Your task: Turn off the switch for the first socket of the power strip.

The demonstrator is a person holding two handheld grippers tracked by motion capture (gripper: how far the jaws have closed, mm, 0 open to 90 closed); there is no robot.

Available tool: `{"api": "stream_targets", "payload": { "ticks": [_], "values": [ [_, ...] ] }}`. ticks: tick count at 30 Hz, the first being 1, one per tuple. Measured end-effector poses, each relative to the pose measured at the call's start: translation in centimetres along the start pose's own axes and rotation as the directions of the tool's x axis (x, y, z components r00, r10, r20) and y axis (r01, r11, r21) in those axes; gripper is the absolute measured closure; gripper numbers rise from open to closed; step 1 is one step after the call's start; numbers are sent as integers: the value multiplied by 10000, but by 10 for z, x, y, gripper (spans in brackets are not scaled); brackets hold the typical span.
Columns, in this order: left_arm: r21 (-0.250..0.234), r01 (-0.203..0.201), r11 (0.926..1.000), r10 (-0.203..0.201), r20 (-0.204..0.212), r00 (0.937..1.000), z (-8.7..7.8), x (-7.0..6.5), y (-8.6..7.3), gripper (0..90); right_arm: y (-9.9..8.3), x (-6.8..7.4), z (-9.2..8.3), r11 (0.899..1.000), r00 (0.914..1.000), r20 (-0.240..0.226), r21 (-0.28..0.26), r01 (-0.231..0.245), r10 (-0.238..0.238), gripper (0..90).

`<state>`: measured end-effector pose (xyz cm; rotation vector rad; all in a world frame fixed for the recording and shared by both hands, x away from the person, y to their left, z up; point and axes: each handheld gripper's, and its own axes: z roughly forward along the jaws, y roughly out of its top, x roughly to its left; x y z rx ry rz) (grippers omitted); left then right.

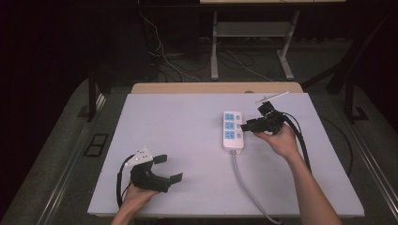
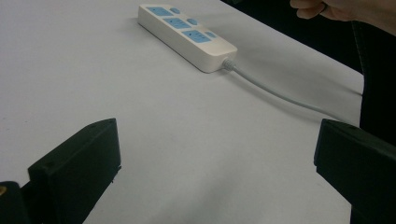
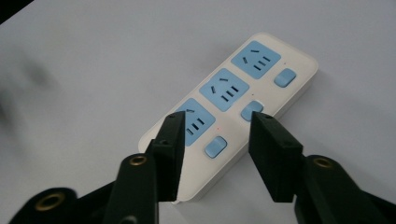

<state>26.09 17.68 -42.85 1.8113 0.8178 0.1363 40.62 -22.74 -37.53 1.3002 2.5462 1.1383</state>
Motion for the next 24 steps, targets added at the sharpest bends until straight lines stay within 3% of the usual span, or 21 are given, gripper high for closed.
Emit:
{"api": "stream_targets", "payload": {
  "ticks": [11, 24],
  "values": [
    [-23, 1, 10000, -1, -15, 10000, -1, 1, 0, 0, 0, -2, 14, 9998, 9987, -496, 140, -146, 153, 797],
    [-10, -6, 10000, 6, -21, 10000, -1, 1, 0, 0, -2, -5, 28, 9990, 9986, -476, 388, -222, 241, 888]
  ]
}}
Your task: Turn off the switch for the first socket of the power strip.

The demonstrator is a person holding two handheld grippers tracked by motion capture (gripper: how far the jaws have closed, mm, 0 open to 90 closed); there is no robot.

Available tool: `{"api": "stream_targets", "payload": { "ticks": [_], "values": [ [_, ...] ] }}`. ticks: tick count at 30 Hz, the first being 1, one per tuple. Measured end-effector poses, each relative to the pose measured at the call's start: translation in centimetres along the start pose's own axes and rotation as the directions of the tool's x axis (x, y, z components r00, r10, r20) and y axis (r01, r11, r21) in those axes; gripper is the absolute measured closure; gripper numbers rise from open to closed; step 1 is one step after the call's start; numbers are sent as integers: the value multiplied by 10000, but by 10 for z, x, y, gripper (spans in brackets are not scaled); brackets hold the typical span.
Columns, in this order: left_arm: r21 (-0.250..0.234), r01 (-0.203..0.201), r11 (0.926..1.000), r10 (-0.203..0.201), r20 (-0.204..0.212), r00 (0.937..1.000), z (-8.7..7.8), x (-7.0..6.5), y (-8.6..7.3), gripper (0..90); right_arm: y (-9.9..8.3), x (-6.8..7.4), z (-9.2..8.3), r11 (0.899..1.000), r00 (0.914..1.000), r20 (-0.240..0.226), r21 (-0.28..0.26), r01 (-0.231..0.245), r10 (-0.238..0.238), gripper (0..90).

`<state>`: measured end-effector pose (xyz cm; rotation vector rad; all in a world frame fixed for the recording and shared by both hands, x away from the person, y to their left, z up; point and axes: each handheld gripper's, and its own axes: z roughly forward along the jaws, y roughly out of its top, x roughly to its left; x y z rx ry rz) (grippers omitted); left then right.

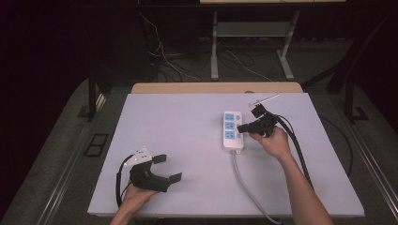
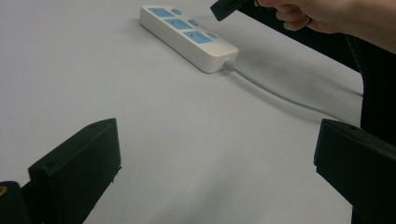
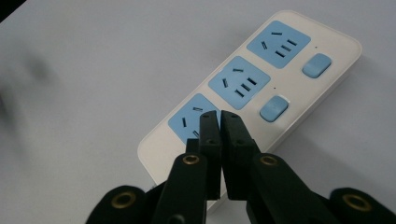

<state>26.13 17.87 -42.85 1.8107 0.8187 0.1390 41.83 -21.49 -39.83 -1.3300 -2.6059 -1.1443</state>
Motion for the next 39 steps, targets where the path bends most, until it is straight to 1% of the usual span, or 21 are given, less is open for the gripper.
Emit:
{"api": "stream_targets", "payload": {
  "ticks": [11, 19, 20, 22, 29, 34, 39],
  "values": [
    [10, 12, 10000, -12, -19, 10000, 0, 1, 0, 0, -1, -5, 9, 9998, 9999, 27, 146, -161, 161, 897],
    [4, 10, 10000, -10, -42, 10000, 0, 1, 0, 0, -4, -7, 17, 9989, 9996, 7, 359, -295, 295, 897],
    [7, 12, 10000, -12, -41, 10000, 0, 1, 0, 0, -4, -8, 18, 9988, 9997, 50, 420, -238, 236, 897],
    [6, 12, 10000, -12, -47, 10000, 0, 1, 0, 0, -5, -8, 19, 9991, 9998, 35, 375, -197, 196, 897],
    [40, -19, 10000, 19, -40, 10000, 0, 1, 0, 0, -7, -9, 18, 9995, 9998, -28, 262, -177, 178, 897],
    [62, -9, 10000, 9, -50, 10000, 1, 1, 0, 0, -7, -7, 19, 9997, 10000, 71, 258, -25, 23, 900],
    [70, -21, 10000, 22, -45, 10000, 1, 1, 0, 0, -8, -9, 19, 9997, 10000, -29, 225, -41, 41, 900]
  ]
}}
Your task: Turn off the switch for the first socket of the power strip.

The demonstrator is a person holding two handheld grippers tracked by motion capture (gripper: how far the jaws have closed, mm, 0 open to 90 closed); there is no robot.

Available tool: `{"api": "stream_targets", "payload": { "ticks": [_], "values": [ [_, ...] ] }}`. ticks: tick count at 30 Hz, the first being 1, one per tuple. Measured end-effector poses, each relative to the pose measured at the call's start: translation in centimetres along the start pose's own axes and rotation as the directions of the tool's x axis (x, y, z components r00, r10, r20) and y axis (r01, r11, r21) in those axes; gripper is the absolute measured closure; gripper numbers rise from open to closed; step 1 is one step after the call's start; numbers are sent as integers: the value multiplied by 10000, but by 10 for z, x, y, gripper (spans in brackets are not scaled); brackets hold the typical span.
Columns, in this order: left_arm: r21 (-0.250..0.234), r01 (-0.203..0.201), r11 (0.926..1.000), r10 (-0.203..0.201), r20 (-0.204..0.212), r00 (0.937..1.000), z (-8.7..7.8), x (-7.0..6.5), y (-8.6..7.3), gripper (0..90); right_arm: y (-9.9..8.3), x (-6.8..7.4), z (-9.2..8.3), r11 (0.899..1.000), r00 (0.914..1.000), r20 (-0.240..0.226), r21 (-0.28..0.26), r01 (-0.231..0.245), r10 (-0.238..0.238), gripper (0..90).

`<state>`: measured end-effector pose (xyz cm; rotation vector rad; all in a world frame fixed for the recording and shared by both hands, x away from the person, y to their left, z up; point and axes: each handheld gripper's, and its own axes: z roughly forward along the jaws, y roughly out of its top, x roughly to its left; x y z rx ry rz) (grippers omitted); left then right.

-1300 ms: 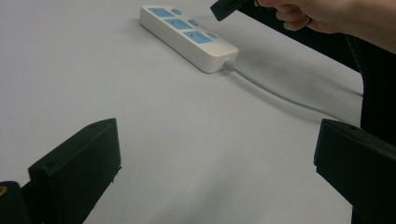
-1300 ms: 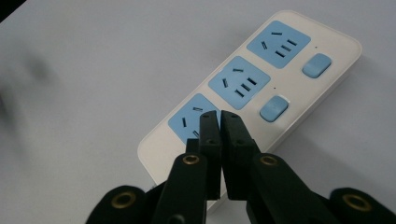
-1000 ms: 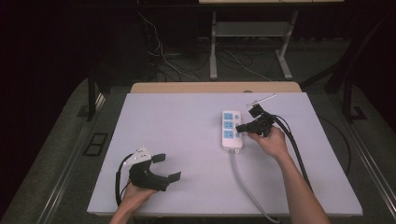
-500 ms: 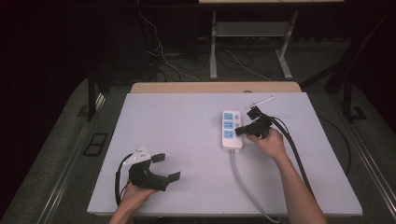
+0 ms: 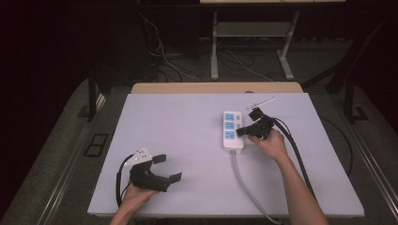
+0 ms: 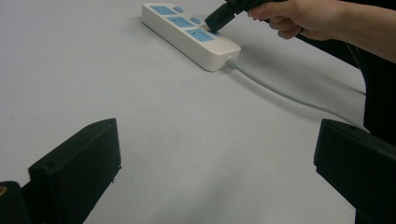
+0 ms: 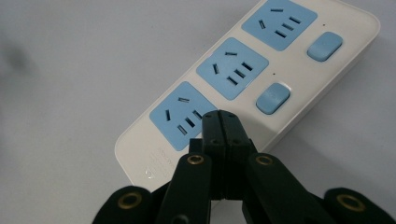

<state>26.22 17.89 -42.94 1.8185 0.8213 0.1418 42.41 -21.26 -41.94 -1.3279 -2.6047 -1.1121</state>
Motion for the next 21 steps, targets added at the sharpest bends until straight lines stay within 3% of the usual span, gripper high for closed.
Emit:
{"api": "stream_targets", "payload": {
  "ticks": [8, 15, 21],
  "values": [
    [55, -22, 10000, 22, 39, 10000, 1, -1, -1, 0, -5, 0, 0, 9994, 10000, -30, -335, 11, -12, 900],
    [33, -15, 10000, 15, 63, 10000, 1, -2, -1, 0, -5, 2, 1, 9994, 9996, 155, -242, 257, -254, 900],
    [39, 33, 10000, -33, 44, 10000, 1, 0, -2, 0, -5, 0, 1, 9993, 9996, 8, -254, 269, -269, 900]
  ]
}}
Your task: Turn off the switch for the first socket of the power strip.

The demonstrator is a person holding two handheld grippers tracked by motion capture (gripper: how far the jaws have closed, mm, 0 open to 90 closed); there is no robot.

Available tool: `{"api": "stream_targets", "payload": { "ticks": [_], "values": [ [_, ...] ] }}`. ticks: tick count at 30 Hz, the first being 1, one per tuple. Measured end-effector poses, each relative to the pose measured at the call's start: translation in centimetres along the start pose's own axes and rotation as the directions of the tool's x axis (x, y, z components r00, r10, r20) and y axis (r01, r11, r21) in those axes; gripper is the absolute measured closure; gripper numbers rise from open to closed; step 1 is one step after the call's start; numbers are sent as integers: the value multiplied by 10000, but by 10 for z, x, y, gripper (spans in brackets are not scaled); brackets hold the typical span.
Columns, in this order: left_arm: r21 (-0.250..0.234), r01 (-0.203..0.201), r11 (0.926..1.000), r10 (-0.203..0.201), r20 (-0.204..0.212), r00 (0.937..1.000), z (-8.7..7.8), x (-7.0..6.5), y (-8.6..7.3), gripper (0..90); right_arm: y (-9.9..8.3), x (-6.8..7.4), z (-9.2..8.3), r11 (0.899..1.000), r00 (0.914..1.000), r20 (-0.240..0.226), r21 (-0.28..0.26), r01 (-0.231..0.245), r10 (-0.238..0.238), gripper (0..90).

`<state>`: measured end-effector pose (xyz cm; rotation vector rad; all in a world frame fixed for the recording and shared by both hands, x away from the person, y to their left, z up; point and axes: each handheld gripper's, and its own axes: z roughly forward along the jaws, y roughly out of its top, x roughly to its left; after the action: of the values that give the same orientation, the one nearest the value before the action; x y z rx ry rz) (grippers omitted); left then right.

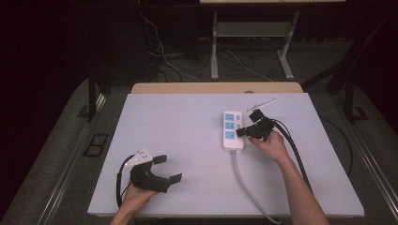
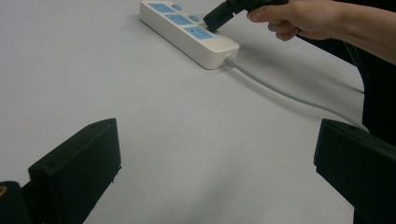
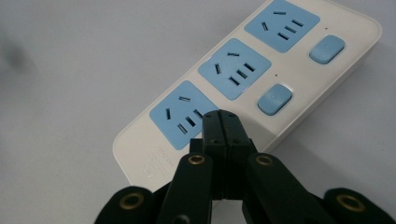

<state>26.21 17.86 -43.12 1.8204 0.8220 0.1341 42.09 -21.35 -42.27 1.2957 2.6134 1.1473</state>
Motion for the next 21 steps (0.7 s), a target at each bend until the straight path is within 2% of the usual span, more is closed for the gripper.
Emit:
{"api": "stream_targets", "payload": {
  "ticks": [9, 14, 15, 16, 17, 19, 21],
  "values": [
    [-14, 13, 10000, -13, -38, 10000, -1, 2, 0, 0, 2, 0, 0, 9994, 9995, 38, 144, 314, -315, 900],
    [-43, 74, 10000, -75, -62, 10000, -2, 3, 0, 0, 1, -2, -2, 9996, 9997, -87, 173, 211, -210, 900],
    [-28, 84, 10000, -84, -62, 9999, -2, 3, 0, 0, 2, -3, -6, 10000, 9996, -279, -8, 67, -67, 900],
    [-18, 82, 10000, -82, -59, 9999, -1, 3, 0, 0, 2, -3, -6, 10000, 9996, -279, -8, 67, -67, 900],
    [1, 49, 10000, -49, -49, 10000, -1, 3, 0, 0, 2, -5, -8, 9996, 9998, -22, 188, 207, -207, 900],
    [17, 28, 10000, -28, -39, 10000, 0, 3, 0, 0, 1, -5, -10, 9996, 9998, 19, 178, 203, -204, 900],
    [20, 36, 10000, -36, -43, 10000, 0, 4, 0, 0, 0, -8, -18, 9992, 9997, -227, -395, -37, 29, 900]
  ]
}}
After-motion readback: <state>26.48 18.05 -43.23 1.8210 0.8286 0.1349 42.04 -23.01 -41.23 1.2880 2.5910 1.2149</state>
